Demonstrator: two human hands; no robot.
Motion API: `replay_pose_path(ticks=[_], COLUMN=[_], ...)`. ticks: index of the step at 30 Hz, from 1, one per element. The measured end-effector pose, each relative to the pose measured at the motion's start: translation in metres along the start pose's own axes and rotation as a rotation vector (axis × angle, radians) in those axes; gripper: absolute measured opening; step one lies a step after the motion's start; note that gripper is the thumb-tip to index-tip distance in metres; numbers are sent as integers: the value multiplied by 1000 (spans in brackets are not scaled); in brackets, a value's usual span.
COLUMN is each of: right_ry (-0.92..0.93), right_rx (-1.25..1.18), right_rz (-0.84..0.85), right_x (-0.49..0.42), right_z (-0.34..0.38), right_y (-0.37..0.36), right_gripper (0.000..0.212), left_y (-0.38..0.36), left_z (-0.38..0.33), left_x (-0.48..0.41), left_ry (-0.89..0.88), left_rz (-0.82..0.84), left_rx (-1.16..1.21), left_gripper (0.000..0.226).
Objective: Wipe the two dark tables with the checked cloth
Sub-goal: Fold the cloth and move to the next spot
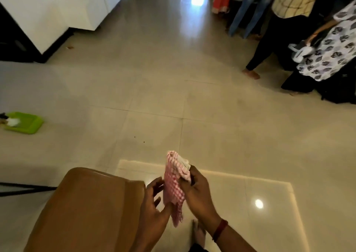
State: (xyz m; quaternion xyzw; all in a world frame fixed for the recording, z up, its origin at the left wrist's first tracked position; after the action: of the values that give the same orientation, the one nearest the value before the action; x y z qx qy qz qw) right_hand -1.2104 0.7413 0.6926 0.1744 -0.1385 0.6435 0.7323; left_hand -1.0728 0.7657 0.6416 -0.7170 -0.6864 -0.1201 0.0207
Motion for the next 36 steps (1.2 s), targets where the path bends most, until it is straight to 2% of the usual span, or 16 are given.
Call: replay_pose_path(ticks=[3,8,12,17,26,28,31,36], right_ry=[9,49,81,138,187,180,152,135], right_rx=[63,75,115,164,248,252,244,250], right_rz=[174,330,412,477,595,632,686,774], right_x=[-28,-61,-102,-173,-302,-328,-363,-425], right_z=[20,55,77,114,213,227,243,263], right_y=[-2,-8,-18,-40,-121,-145,-183,-264], right_gripper=[46,35,35,36,38,38,36,29], left_y=[-11,-19,-18,-6,73,96,129,190], left_z=[-17,-52,-64,-72,-108,-115,-132,-129], left_x=[-17,-46,-85,-164,-316,-343,-375,-429], left_ry=[-20,-83,-83,-89,-98,-92,-66,46], left_rz=[-72,-238,-344,-356,-399,-408,-443,-538], left_rx=[-43,-100,-101,-45,81,108,261,666], left_gripper=[67,84,79,80,54,56,56,37])
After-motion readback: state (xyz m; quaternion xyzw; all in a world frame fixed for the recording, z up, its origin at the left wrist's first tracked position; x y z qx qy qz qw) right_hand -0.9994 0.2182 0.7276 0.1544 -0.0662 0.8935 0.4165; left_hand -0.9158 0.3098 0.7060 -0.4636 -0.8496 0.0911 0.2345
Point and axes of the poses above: each hand's wrist, its own x-axis away from the middle knuckle, its own y-axis out of the back of the hand, z = x × y, the point moved 5 cm from there along -x, towards the middle knuckle, and after that the axes turned 8 degrees about -y, right-handed, at the moved point
